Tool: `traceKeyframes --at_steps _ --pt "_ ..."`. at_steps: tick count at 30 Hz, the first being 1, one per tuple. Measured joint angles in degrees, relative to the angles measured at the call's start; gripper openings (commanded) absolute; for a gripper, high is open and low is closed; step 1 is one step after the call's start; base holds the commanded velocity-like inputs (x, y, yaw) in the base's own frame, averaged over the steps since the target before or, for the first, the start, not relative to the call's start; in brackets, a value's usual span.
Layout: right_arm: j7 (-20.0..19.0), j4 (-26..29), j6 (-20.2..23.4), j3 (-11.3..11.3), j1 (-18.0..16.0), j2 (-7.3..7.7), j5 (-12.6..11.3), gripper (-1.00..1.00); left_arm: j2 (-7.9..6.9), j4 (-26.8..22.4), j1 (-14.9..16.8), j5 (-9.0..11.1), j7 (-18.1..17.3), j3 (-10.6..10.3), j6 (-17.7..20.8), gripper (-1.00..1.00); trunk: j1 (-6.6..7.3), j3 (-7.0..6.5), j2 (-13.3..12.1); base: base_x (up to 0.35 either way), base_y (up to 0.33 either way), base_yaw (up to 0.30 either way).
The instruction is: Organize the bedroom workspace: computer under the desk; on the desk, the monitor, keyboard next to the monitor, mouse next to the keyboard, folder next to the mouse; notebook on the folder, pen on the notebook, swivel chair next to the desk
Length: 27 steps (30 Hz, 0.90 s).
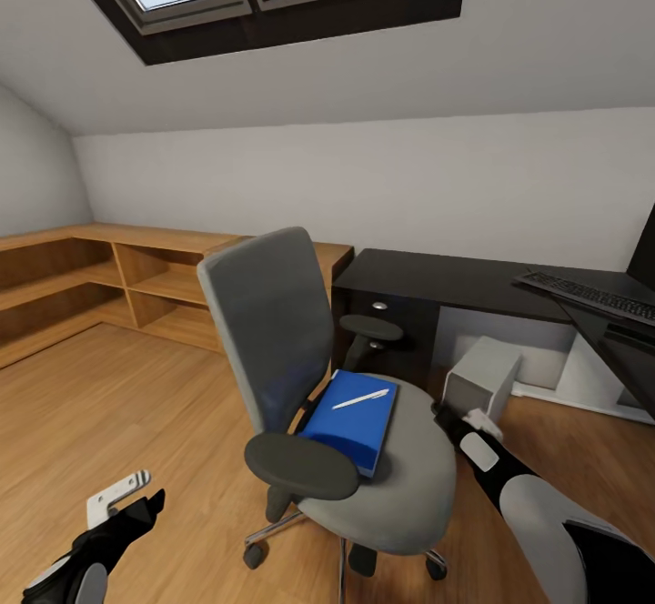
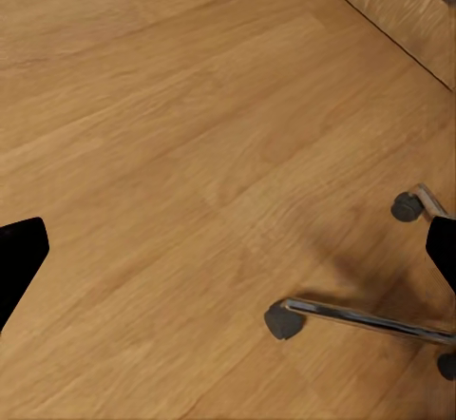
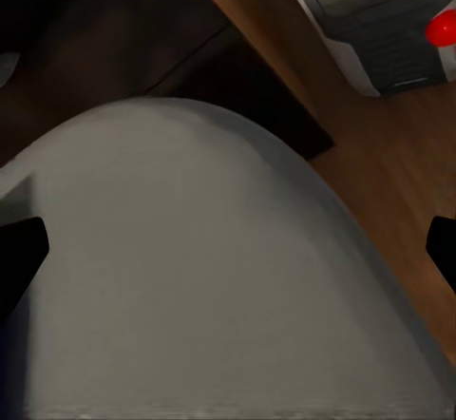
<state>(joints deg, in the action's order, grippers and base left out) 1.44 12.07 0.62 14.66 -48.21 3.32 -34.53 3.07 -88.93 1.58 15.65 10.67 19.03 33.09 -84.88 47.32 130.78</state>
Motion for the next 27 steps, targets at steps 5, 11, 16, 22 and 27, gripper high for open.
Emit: traceKeyframes --at_steps 5,11,16,22,27 --pt "0.0 -0.1 2.0 -0.2 0.0 0.1 -3.0 1.0 0.0 -1.0 0.0 0.0 0.0 0.1 0.3 1.0 0.0 0.0 0.0 0.0 0.0 0.0" --pt "0.0 0.0 2.4 -0.3 0.0 0.1 -4.5 1.0 0.02 -1.2 0.0 0.0 0.0 0.1 0.5 1.0 0.0 0.0 0.0 0.0 0.0 0.0" --pt "0.0 0.1 2.5 -0.3 0.0 0.08 -4.8 1.0 -0.02 -1.3 0.0 0.0 0.1 0.1 0.5 1.0 0.0 0.0 0.0 0.0 0.0 0.043" --pt "0.0 0.2 2.5 -0.5 -0.1 0.04 -4.4 1.0 -0.03 -1.3 -0.1 0.0 0.1 0.1 0.4 1.0 0.01 -0.01 0.0 0.0 0.0 0.253" --pt "0.0 0.3 2.5 -0.5 -0.1 0.1 -4.2 1.0 -0.03 -1.2 -0.1 -0.1 0.2 0.1 -0.1 1.0 0.01 -0.01 0.0 0.0 0.0 0.274"
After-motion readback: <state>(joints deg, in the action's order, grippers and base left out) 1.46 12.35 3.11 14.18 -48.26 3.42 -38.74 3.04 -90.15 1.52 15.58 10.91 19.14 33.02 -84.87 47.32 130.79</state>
